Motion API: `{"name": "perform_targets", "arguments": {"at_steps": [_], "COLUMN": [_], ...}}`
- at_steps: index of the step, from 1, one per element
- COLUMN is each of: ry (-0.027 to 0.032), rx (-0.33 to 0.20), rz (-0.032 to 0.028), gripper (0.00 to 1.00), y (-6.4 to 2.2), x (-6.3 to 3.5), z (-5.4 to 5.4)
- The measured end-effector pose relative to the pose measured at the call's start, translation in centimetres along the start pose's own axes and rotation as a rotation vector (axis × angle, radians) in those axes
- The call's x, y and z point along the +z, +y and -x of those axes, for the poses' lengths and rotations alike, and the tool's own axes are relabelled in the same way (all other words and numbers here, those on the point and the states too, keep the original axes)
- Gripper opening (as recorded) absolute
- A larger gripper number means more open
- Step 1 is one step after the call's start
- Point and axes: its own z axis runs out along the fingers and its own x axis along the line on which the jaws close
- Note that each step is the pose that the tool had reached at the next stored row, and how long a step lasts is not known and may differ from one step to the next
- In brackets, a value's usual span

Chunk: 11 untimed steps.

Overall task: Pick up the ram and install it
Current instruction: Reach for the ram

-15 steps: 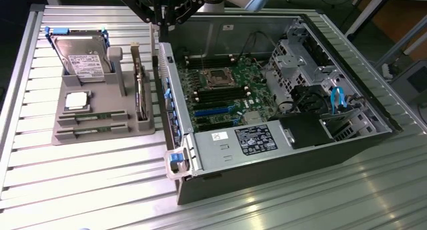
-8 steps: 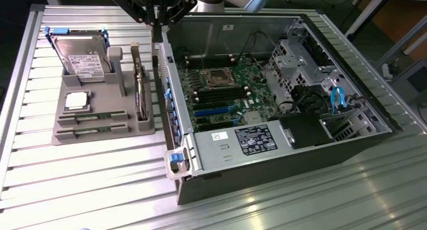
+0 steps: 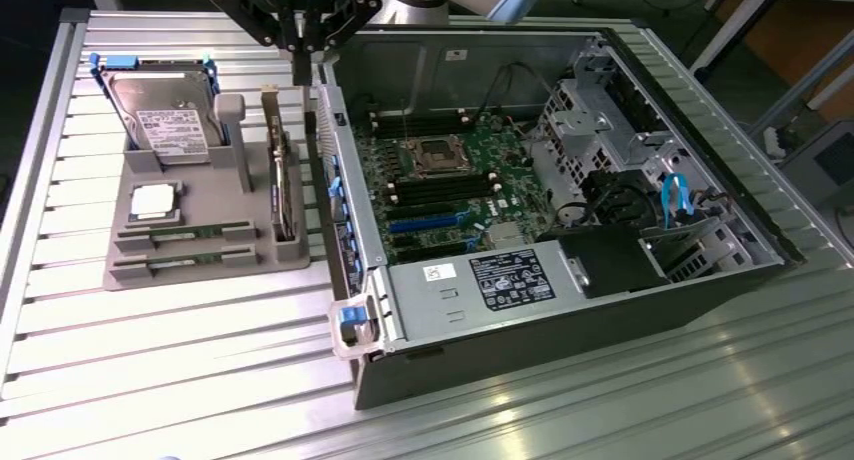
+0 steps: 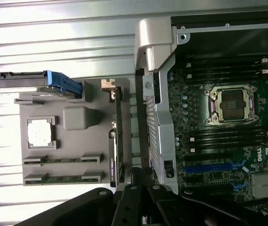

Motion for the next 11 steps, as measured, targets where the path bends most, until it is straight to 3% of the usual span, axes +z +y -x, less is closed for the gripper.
{"name": "perform_targets", "arguments": {"at_steps": [11], "ry": [0.0], "rx": [0.0], "rz": [0.0001], "gripper": [0.09], "y": [-0.12], "x": [-0.04], "z": [-1.6]}}
